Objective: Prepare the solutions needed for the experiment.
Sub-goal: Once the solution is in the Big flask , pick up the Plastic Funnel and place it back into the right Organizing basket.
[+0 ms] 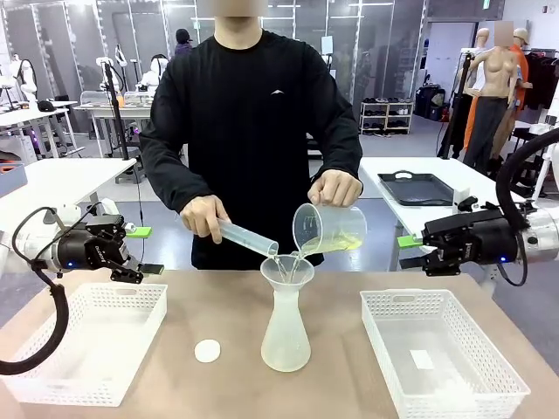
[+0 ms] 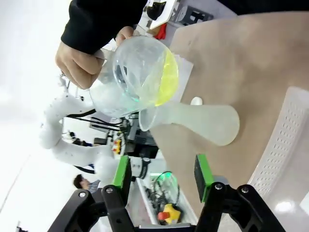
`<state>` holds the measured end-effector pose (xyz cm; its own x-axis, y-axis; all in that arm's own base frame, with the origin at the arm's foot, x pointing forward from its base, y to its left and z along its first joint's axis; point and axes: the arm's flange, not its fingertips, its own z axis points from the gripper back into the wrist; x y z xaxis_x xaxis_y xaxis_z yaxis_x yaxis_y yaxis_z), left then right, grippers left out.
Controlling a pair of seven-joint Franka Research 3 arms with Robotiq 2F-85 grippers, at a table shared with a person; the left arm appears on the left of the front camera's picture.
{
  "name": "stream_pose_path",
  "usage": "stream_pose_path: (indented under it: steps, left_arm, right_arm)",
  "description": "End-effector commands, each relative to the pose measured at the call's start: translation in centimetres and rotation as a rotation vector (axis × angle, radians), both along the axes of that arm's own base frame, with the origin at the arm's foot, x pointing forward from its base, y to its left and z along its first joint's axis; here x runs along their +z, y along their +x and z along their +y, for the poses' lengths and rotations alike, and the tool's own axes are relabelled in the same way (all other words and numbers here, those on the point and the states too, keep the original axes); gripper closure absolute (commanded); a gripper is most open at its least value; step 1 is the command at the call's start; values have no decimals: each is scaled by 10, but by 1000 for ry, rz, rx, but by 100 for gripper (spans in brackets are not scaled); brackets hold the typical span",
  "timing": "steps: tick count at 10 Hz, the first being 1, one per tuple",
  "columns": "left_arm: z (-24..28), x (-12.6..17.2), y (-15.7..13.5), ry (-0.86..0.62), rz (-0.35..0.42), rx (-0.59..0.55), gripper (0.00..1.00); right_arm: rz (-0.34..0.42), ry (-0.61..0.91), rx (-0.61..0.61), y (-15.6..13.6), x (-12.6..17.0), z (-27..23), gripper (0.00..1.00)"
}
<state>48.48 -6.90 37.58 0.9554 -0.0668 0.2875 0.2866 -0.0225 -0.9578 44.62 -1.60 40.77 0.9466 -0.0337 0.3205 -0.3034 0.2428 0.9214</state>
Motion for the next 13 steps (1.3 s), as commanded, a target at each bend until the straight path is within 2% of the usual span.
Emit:
stream_pose_path:
  steps: [1, 6, 7, 8, 13]
  left_arm:
    - [-2, 3, 0, -16, -9, 8, 0]
    - [-2, 3, 0, -16, -9, 8, 0]
    - [-2, 3, 0, -16, -9, 8, 0]
    - [-2, 3, 0, -16, -9, 8, 0]
    - [-2, 3, 0, -16, -9, 8, 0]
  right_arm:
    - [83, 27, 13, 10, -2, -8, 33]
    - [108, 105, 38, 15, -11, -8, 33]
    - [25, 115, 60, 15, -10, -9, 33]
    - [78, 76, 45, 8, -16, -6, 33]
    - [78, 76, 45, 8, -16, -6, 33]
